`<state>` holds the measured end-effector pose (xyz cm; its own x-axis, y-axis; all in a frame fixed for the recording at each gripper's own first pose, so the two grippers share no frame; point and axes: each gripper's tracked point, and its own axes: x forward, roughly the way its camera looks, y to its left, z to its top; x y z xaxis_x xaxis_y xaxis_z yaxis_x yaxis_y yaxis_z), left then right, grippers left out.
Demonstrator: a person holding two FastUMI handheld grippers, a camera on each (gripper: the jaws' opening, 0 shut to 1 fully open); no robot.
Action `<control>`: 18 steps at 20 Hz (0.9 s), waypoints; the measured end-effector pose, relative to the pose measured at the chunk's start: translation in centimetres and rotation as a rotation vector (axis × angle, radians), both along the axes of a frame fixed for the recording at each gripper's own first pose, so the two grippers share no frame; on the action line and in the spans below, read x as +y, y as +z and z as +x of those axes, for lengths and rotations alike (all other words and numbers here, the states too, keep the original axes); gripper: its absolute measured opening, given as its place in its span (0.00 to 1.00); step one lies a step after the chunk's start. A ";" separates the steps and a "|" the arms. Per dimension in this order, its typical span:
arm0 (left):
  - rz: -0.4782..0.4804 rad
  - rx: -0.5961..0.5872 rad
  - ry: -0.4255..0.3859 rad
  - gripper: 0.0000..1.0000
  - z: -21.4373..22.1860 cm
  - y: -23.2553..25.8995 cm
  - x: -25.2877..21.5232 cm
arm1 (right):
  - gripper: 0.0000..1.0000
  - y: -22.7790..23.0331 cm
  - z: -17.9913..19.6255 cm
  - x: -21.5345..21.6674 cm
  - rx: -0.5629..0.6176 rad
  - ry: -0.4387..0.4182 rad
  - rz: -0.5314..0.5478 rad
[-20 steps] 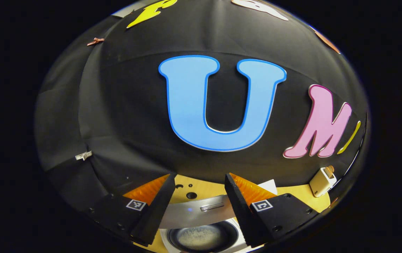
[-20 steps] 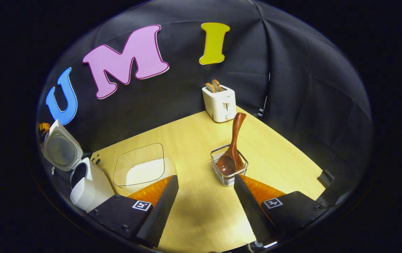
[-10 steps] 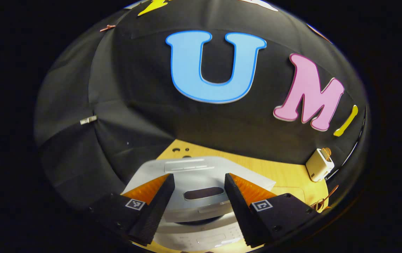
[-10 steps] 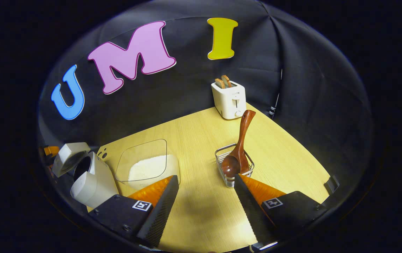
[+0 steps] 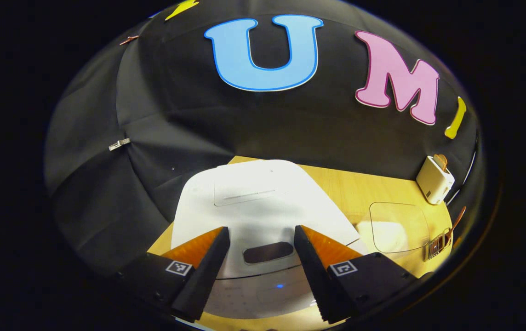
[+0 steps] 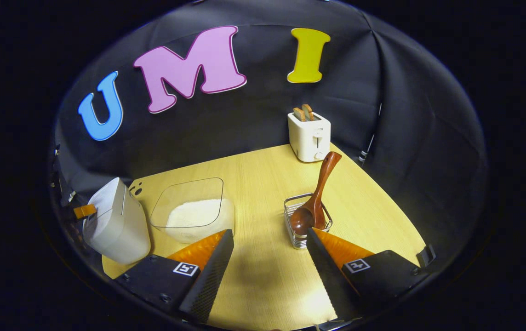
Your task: Close the left gripper, press the button to open the rice cooker; take a wooden spoon from the chopstick holder with the right hand, scoop a spoonful of rice and pour it into the rice cooker, then put the wooden spoon back into the chopstick holder.
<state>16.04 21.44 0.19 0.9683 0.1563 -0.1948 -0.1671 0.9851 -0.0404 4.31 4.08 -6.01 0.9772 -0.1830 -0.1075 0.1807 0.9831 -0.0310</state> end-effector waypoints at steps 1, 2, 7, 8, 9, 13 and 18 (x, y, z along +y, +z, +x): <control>-0.001 0.009 0.001 0.94 0.0 -0.4 0.0 | 0.98 -0.2 0.0 0.2 0.007 0.005 -0.007; -0.001 -0.002 0.004 0.94 -0.1 -0.2 0.0 | 0.98 -0.3 0.0 0.4 0.008 0.010 -0.019; 0.050 -0.094 0.006 0.95 0.4 -0.2 -0.1 | 0.99 -0.7 0.3 2.3 0.014 0.054 -0.044; 0.044 -0.118 0.003 0.95 0.5 0.0 -0.1 | 0.99 -0.7 0.3 2.5 0.013 0.060 -0.044; 0.043 -0.138 0.000 0.94 0.4 0.1 -0.2 | 0.99 -0.7 0.3 2.9 0.011 0.069 -0.044; 0.069 -0.199 0.028 0.97 -0.8 1.7 0.4 | 0.99 0.4 0.3 3.6 -0.014 0.100 -0.045; 0.136 -0.346 0.023 0.98 -3.9 6.2 -1.2 | 0.99 1.9 0.4 3.2 -0.036 0.129 -0.052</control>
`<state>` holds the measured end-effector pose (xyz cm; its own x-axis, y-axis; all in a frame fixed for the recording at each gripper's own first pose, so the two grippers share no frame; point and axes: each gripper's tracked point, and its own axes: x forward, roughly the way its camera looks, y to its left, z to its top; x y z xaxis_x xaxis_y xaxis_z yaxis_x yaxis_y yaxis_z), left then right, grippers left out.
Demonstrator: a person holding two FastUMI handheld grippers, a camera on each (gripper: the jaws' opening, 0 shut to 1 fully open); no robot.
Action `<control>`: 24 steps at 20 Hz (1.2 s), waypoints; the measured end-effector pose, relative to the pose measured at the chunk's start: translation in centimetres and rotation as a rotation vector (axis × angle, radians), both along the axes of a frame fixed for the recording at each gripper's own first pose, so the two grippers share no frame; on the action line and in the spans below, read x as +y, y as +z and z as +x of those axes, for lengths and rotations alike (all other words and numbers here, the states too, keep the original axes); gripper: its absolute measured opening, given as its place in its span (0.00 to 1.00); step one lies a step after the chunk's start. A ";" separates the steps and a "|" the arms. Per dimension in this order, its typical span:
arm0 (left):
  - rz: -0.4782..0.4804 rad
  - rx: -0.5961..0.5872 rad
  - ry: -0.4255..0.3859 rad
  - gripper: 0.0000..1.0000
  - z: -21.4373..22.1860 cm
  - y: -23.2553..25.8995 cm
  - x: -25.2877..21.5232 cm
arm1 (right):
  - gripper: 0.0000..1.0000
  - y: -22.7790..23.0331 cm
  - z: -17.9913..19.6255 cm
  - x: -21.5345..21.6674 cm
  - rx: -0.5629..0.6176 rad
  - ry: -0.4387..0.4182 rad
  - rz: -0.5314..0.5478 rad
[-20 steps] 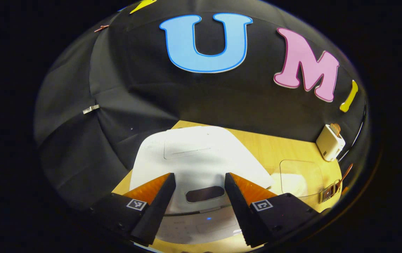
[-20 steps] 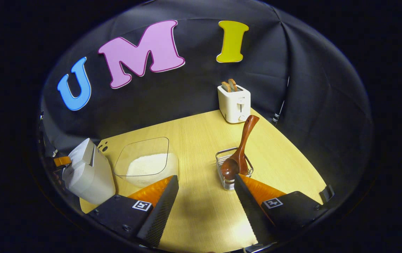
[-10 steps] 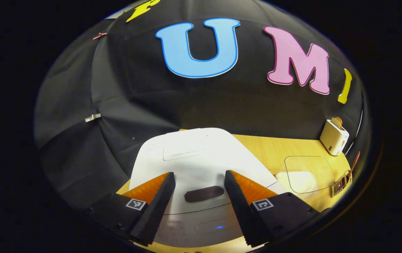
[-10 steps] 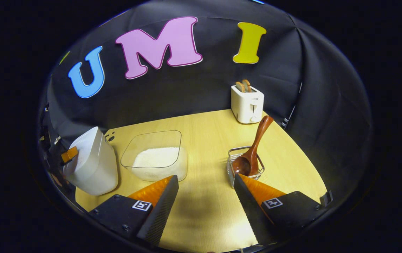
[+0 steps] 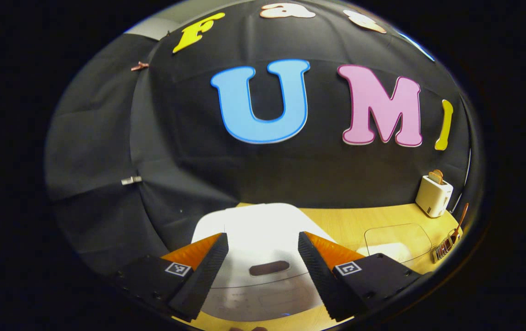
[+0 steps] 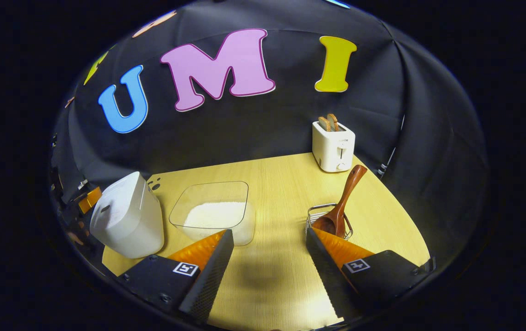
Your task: Close the left gripper, press the button to open the rice cooker; take a wooden spoon from the chopstick holder with the right hand, scoop a spoonful of rice and pour it into the rice cooker, then put the wooden spoon back into the chopstick holder.
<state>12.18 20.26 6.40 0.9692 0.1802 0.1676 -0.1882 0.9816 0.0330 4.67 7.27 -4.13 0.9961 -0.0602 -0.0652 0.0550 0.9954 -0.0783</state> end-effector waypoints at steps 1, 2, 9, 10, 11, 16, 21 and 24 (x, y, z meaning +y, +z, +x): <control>0.017 -0.016 0.006 0.98 -0.7 0.7 -0.4 | 0.99 0.4 0.0 -0.1 -0.005 0.006 0.000; 0.025 -0.032 0.004 0.98 -1.5 1.6 -1.0 | 0.99 0.8 -0.1 -0.2 -0.013 0.013 0.001; -0.023 -0.134 -0.078 0.98 -9.4 4.9 -9.5 | 0.98 5.5 -2.2 -0.9 -0.132 0.105 -0.019; -0.024 -0.136 -0.076 0.98 -10.4 5.1 -10.3 | 0.98 6.0 -2.6 -1.0 -0.143 0.129 -0.033; -0.035 -0.141 -0.075 0.98 -11.5 5.3 -11.0 | 0.98 6.3 -3.1 -1.3 -0.152 0.152 -0.051; -0.088 -0.183 -0.118 0.98 -14.7 7.1 -12.0 | 0.98 8.6 -6.6 -2.2 -0.211 0.161 -0.091; -0.076 -0.187 -0.183 0.98 -16.2 7.0 -8.9 | 0.98 11.9 -12.5 -0.3 -0.339 0.078 -0.113; -0.096 -0.156 -0.193 0.98 -18.0 6.1 -5.8 | 0.98 13.0 -16.4 3.4 -0.383 0.090 -0.073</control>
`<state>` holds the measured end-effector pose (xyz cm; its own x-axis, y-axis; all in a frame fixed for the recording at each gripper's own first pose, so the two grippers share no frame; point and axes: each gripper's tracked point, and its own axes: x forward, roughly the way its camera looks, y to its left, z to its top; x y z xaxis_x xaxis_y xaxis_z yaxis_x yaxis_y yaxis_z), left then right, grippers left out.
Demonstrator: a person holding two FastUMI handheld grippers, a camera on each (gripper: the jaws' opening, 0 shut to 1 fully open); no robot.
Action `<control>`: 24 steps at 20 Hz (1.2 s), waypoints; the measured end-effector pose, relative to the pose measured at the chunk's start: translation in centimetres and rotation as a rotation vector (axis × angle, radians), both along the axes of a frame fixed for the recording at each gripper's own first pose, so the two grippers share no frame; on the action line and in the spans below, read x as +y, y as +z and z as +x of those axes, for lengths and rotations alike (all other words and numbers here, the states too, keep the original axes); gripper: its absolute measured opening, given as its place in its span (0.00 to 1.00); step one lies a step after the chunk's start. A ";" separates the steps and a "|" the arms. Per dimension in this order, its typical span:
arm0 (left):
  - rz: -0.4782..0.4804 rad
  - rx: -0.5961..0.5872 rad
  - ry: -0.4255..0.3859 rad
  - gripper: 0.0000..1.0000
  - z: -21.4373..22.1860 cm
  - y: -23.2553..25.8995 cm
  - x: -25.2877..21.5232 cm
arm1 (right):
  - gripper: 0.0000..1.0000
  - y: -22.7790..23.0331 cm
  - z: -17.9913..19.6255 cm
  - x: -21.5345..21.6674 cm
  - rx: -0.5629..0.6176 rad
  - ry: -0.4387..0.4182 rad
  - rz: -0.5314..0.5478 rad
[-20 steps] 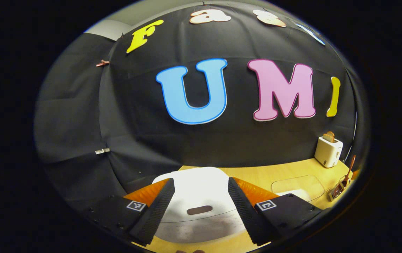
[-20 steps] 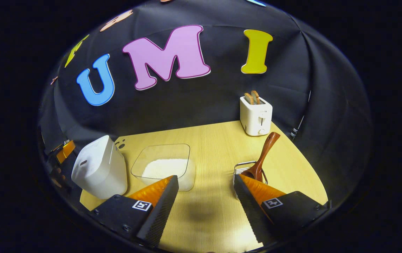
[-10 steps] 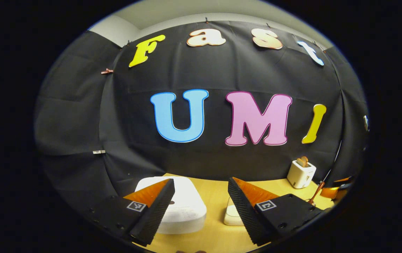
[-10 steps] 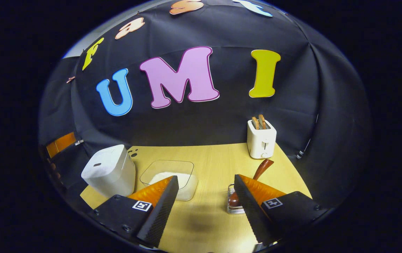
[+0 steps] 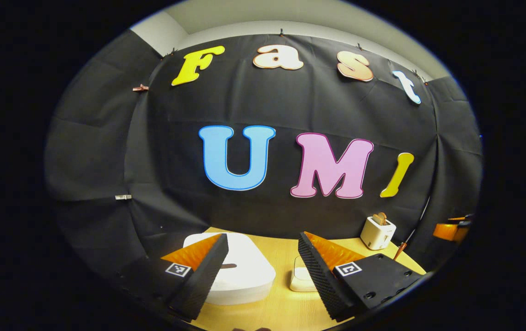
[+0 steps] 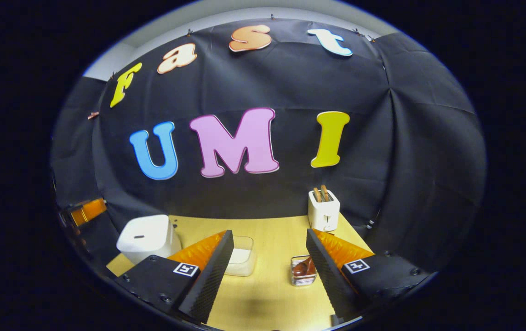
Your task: Close the left gripper, press the button to open the rice cooker; take a wooden spoon from the chopstick holder with the right hand, scoop a spoonful of rice and pour it into the rice cooker, then put the wooden spoon back into the chopstick holder.
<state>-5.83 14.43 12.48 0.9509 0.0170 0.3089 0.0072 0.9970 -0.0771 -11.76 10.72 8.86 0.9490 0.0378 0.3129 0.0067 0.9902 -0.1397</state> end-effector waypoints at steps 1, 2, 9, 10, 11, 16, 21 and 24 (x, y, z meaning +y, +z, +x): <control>-0.009 -0.008 0.002 0.98 -0.9 -0.1 1.1 | 0.98 0.0 -1.0 0.9 -0.008 0.001 -0.013; -0.015 -0.017 -0.003 0.98 -1.6 -0.2 2.0 | 0.98 -0.1 -2.3 1.8 -0.014 -0.004 -0.031; -0.005 -0.011 -0.020 0.95 -4.0 -2.4 5.1 | 0.98 -3.2 -6.0 5.1 -0.016 -0.014 -0.008; 0.004 -0.006 -0.022 0.95 -4.0 -2.6 5.3 | 0.98 -3.4 -6.1 5.3 -0.016 -0.019 -0.009; 0.013 -0.001 -0.025 0.95 -3.9 -2.8 5.4 | 0.98 -3.4 -6.1 5.3 -0.016 -0.025 -0.010; 0.039 0.020 -0.059 0.95 -3.8 -3.6 4.8 | 0.98 -3.5 -6.5 5.6 -0.031 -0.039 0.010; 0.080 0.042 -0.086 0.95 -3.7 -5.8 3.7 | 0.98 -5.7 -6.7 4.7 -0.018 -0.056 0.031; 0.086 0.066 -0.102 0.95 -3.6 -6.9 3.1 | 0.98 -6.9 -6.3 4.1 0.001 -0.073 0.037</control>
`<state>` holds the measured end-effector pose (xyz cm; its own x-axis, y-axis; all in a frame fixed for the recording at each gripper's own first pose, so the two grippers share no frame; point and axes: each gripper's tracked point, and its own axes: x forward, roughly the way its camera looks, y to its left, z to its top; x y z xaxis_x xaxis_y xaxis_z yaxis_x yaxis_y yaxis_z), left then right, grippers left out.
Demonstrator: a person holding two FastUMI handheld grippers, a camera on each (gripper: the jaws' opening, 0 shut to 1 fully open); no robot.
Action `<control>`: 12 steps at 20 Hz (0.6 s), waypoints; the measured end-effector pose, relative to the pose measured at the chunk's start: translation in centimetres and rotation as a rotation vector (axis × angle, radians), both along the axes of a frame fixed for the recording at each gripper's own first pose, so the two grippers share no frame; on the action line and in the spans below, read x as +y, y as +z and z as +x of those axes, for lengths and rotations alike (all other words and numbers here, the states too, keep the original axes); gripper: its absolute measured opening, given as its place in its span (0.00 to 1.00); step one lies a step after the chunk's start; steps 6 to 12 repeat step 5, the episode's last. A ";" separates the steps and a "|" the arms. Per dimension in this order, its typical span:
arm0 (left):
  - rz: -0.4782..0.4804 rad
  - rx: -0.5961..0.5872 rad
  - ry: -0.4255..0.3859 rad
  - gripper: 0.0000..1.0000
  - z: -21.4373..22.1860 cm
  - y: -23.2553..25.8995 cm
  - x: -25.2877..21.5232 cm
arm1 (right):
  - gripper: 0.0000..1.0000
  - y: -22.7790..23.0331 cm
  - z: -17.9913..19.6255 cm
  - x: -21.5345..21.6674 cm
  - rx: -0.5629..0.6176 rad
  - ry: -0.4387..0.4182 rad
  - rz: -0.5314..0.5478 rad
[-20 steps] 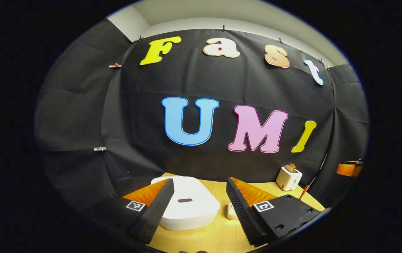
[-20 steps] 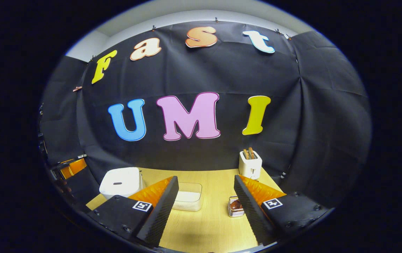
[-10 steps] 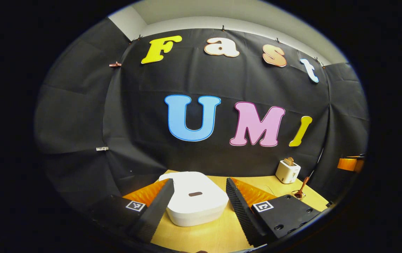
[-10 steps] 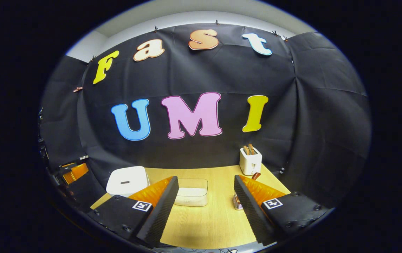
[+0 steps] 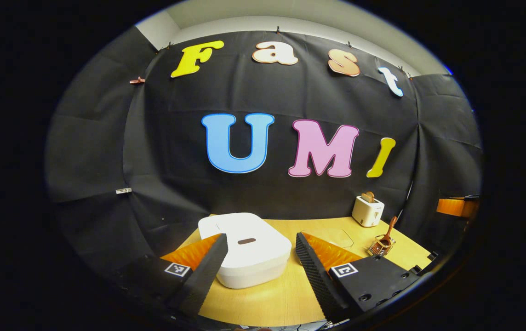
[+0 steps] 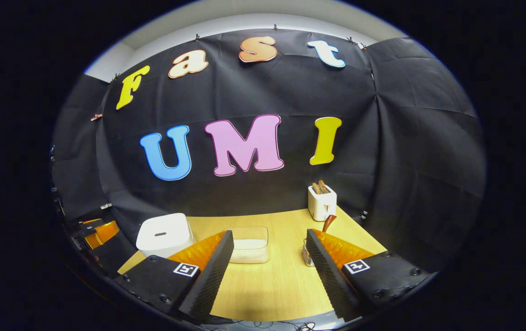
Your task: Close the left gripper, press the button to open the rice cooker; take a wooden spoon from the chopstick holder with the right hand, scoop a spoonful of rice and pour it into the rice cooker, then put the wooden spoon back into the chopstick holder.
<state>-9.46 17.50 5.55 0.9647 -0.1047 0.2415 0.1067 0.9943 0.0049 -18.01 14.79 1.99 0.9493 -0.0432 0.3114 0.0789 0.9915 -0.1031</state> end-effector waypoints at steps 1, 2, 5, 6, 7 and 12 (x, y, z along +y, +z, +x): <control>-0.003 0.006 -0.005 0.95 0.1 -0.3 -0.2 | 0.98 -0.2 0.1 0.0 0.004 -0.001 0.000; -0.008 0.012 -0.006 0.95 0.1 -0.4 -0.3 | 0.98 -0.3 0.2 0.1 0.008 -0.001 -0.003; -0.019 0.036 0.000 0.95 0.3 -1.1 -0.7 | 0.98 -0.2 1.2 0.3 0.012 0.009 -0.016; -0.019 0.036 0.000 0.95 0.3 -1.1 -0.7 | 0.98 -0.2 1.2 0.3 0.012 0.009 -0.016; -0.019 0.036 0.000 0.95 0.3 -1.1 -0.7 | 0.98 -0.2 1.2 0.3 0.012 0.009 -0.016; -0.019 0.036 0.000 0.95 0.3 -1.1 -0.7 | 0.98 -0.2 1.2 0.3 0.012 0.009 -0.016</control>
